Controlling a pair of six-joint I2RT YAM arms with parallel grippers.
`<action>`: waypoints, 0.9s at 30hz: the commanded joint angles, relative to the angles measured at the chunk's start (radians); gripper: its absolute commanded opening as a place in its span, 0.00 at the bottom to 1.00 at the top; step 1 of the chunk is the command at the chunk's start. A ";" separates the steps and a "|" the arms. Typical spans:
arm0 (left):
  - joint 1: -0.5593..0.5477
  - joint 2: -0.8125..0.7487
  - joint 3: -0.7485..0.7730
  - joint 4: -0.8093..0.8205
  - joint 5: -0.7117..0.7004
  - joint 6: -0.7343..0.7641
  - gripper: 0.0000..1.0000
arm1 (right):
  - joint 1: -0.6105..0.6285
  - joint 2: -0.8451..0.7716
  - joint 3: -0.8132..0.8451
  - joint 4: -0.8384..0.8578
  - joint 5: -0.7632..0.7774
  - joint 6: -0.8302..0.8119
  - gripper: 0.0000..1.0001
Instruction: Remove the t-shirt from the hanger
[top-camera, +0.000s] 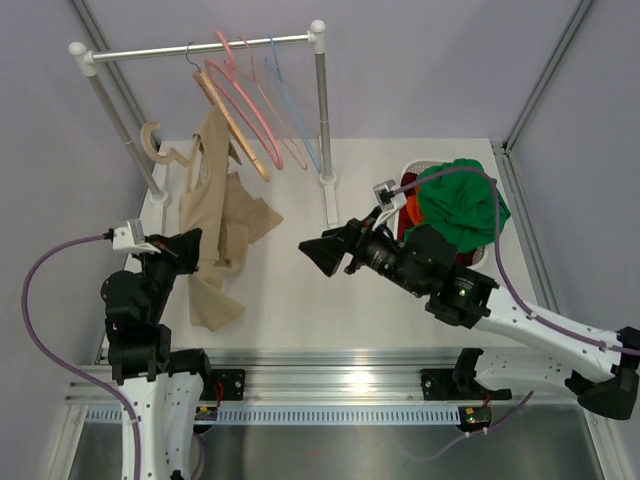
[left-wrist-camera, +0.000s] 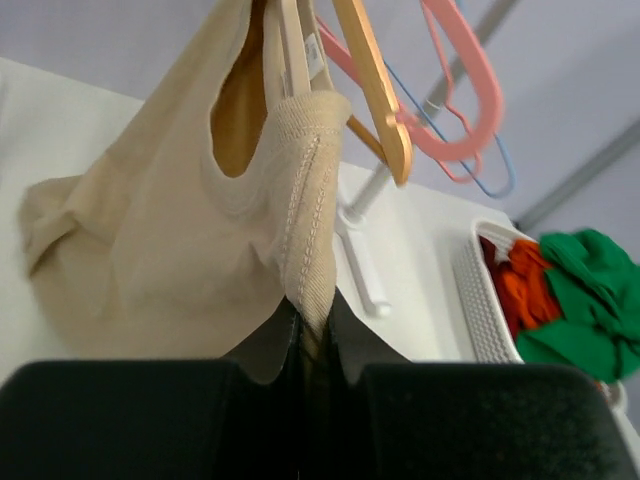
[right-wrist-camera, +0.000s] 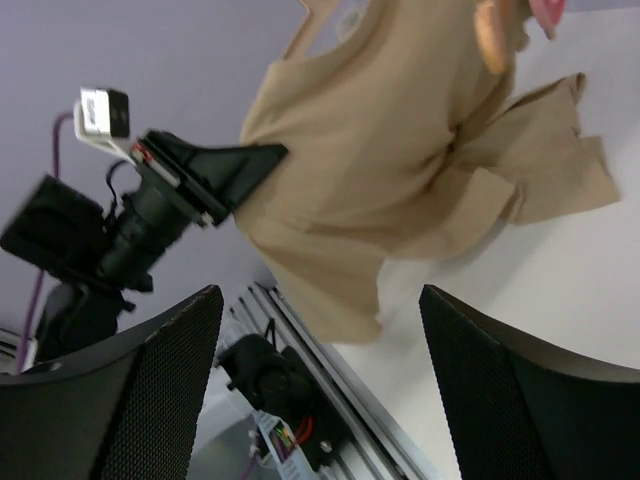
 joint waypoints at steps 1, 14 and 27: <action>-0.079 -0.070 -0.003 -0.021 0.111 -0.036 0.00 | 0.003 0.125 0.122 0.114 0.019 0.120 0.84; -0.246 -0.174 0.020 -0.065 0.132 -0.091 0.00 | 0.132 0.552 0.365 0.247 0.102 0.174 0.73; -0.274 -0.191 0.018 -0.071 0.184 -0.053 0.00 | 0.124 0.660 0.472 0.217 0.088 0.137 0.70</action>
